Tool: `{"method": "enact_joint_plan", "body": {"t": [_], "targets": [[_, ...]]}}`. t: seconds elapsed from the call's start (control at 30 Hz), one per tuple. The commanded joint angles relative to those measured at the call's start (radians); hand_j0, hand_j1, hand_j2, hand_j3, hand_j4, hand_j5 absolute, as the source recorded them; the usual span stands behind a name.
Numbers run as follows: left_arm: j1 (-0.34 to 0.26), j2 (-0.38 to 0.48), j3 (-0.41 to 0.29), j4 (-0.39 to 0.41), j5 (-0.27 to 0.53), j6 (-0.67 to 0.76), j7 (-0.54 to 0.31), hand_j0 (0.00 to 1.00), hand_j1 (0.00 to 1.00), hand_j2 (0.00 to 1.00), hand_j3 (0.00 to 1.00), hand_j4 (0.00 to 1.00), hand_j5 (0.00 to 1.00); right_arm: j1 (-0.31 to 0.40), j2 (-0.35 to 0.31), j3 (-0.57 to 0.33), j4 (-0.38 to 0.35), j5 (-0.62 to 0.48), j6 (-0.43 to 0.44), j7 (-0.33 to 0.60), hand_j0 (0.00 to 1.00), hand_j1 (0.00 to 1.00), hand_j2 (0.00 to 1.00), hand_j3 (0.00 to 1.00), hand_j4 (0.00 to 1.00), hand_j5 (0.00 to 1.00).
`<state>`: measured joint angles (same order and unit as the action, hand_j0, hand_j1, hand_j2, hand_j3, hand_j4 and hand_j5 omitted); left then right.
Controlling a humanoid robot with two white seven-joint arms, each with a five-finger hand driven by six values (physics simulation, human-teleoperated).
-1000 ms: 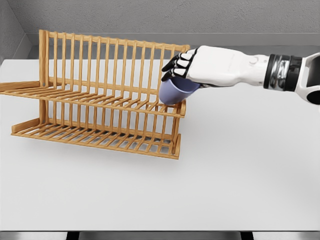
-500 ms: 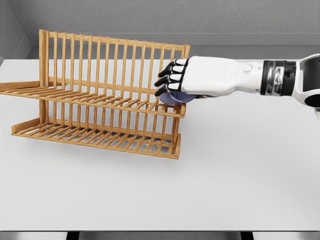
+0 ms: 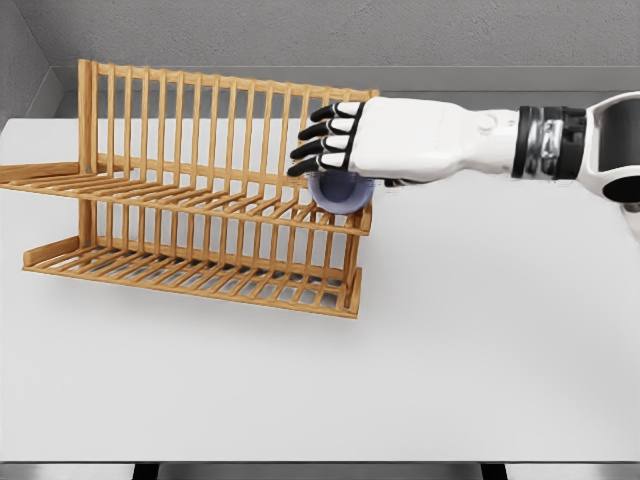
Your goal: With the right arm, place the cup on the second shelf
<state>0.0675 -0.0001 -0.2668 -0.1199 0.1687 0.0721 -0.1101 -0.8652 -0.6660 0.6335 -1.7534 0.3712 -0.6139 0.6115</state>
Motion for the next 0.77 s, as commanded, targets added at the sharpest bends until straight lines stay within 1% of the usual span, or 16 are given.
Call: {"method": "enact_joint_plan", "body": {"t": [0.0,0.03,0.07,0.1,0.13,0.17,0.2,0.23,0.3,0.37,0.4,0.43,0.47,0.53,0.7,0.73], "targets": [[0.0,0.0,0.0,0.0,0.0,0.0,0.0,1.0,1.0,1.0,1.0,1.0,1.0,0.006,-0.012,-0.093,0.0,-0.008,0.003,-0.001,1.0,1.0,1.0,1.0,1.0,1.0],[0.002,0.0,0.0,0.0,0.0,0.0,0.0,1.0,1.0,1.0,1.0,1.0,1.0,0.015,-0.033,-0.161,0.0,-0.009,0.003,-0.001,1.0,1.0,1.0,1.0,1.0,1.0],[0.002,0.0,0.0,0.0,0.0,0.0,0.0,1.0,1.0,1.0,1.0,1.0,1.0,0.025,-0.06,-0.199,0.002,-0.008,0.003,-0.001,1.0,1.0,1.0,1.0,1.0,1.0],[0.002,0.0,0.0,0.0,0.0,0.0,0.0,1.0,1.0,1.0,1.0,1.0,1.0,0.049,-0.083,-0.259,0.002,-0.009,0.003,-0.001,1.0,1.0,1.0,1.0,1.0,1.0],[0.0,0.0,0.0,0.0,0.0,0.0,0.0,1.0,1.0,1.0,1.0,1.0,1.0,0.103,-0.089,-0.359,0.002,-0.009,0.003,-0.001,1.0,1.0,1.0,1.0,1.0,1.0],[0.002,0.0,0.0,0.0,0.0,0.0,0.0,1.0,1.0,1.0,1.0,1.0,1.0,0.146,-0.09,-0.425,0.003,-0.009,0.003,-0.001,1.0,1.0,1.0,1.0,1.0,1.0],[0.002,0.0,0.0,0.0,0.0,0.0,0.0,1.0,1.0,1.0,1.0,1.0,1.0,0.199,-0.124,-0.478,0.006,-0.018,0.003,-0.001,1.0,1.0,1.0,1.0,1.0,1.0],[0.002,0.0,0.0,0.0,0.0,0.0,0.0,1.0,1.0,1.0,1.0,1.0,1.0,0.245,-0.167,-0.488,0.009,-0.02,0.003,-0.001,1.0,1.0,1.0,1.0,1.0,1.0],[0.002,0.0,0.0,0.0,0.0,0.0,0.0,1.0,1.0,1.0,1.0,1.0,1.0,0.333,-0.204,-0.518,0.015,-0.034,0.003,-0.001,1.0,1.0,1.0,1.0,1.0,1.0],[0.002,0.0,0.0,0.0,0.0,0.0,0.0,1.0,1.0,1.0,1.0,1.0,1.0,0.431,-0.182,-0.515,0.012,-0.035,0.003,-0.001,1.0,1.0,1.0,1.0,1.0,1.0],[0.002,0.0,0.0,0.0,0.0,0.0,0.0,1.0,1.0,1.0,1.0,1.0,1.0,0.446,-0.141,-0.514,0.011,-0.035,0.003,-0.001,1.0,1.0,1.0,1.0,1.0,1.0],[0.002,0.0,0.0,0.0,0.0,0.0,0.0,1.0,1.0,1.0,1.0,1.0,1.0,0.456,-0.068,-0.514,0.011,-0.034,0.003,-0.001,1.0,1.0,1.0,1.0,1.0,1.0],[0.002,0.0,0.0,0.0,0.0,0.0,0.0,1.0,1.0,1.0,1.0,1.0,1.0,0.472,-0.018,-0.514,0.009,-0.032,0.003,-0.001,1.0,1.0,1.0,1.0,1.0,1.0],[0.002,0.0,0.0,0.0,0.0,0.0,0.0,1.0,1.0,1.0,1.0,1.0,1.0,0.503,-0.014,-0.515,0.015,-0.031,0.003,-0.001,1.0,1.0,1.0,1.0,1.0,1.0],[0.002,0.0,0.0,0.0,0.0,0.0,0.0,1.0,1.0,1.0,1.0,1.0,1.0,0.526,-0.015,-0.518,0.071,-0.025,0.003,-0.001,1.0,1.0,1.0,1.0,1.0,1.0],[0.002,0.0,0.0,0.0,0.0,0.0,0.0,1.0,1.0,1.0,1.0,1.0,1.0,0.526,-0.017,-0.518,0.069,-0.023,0.003,-0.001,1.0,1.0,1.0,1.0,1.0,1.0]]}}
